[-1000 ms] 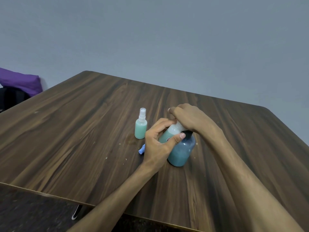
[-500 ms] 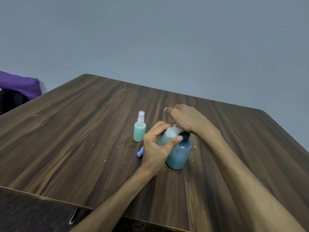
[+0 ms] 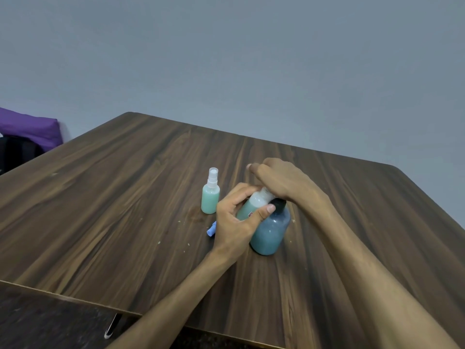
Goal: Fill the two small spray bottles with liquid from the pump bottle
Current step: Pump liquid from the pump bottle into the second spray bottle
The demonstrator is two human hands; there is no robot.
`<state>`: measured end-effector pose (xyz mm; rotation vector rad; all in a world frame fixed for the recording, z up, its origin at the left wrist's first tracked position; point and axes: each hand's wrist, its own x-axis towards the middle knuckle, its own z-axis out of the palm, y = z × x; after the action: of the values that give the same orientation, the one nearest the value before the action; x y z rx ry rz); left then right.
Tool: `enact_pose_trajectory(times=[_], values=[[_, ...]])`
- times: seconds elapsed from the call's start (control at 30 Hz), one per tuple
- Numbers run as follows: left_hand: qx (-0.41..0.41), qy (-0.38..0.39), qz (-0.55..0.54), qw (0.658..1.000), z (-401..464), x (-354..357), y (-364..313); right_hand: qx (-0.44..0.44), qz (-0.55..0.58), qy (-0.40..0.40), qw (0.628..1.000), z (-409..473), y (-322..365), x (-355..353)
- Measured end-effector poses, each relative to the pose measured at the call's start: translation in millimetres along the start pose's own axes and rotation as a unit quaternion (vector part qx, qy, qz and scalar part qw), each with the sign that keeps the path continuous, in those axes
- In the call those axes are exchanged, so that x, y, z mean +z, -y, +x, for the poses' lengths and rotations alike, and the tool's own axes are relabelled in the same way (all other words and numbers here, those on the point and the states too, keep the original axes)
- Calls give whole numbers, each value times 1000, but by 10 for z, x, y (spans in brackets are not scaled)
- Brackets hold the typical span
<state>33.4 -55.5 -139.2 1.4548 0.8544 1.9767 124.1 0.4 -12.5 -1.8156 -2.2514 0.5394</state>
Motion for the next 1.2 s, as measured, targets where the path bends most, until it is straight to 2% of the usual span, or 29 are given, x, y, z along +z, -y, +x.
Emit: enact_pose_trajectory(times=[0.2,0.33,0.47,0.63,0.73,0.9,1.03,1.2], values=[[-5,-1,15,1000,14,2,22,1,-33,34,999,66,-25,63],[10,0,6,1000,0,0,-12,4,5,-3,1000,-25,0,-17],[0,2,8,1000,11,8,6,2,-12,22,1000,42,-14,42],[12,4,8,1000,5,11,-17,2,2,-9,1000,5,-11,1],[1,3,11,1000,20,-1,9,-6,-27,23,999,48,-5,66],[15,0,6,1000,9,0,-10,-2,4,-8,1000,19,-37,10],[5,5,19,1000,10,-6,14,-1,-20,21,1000,64,-37,56],[13,3,13,1000,14,11,-11,7,-9,5,1000,38,-26,14]])
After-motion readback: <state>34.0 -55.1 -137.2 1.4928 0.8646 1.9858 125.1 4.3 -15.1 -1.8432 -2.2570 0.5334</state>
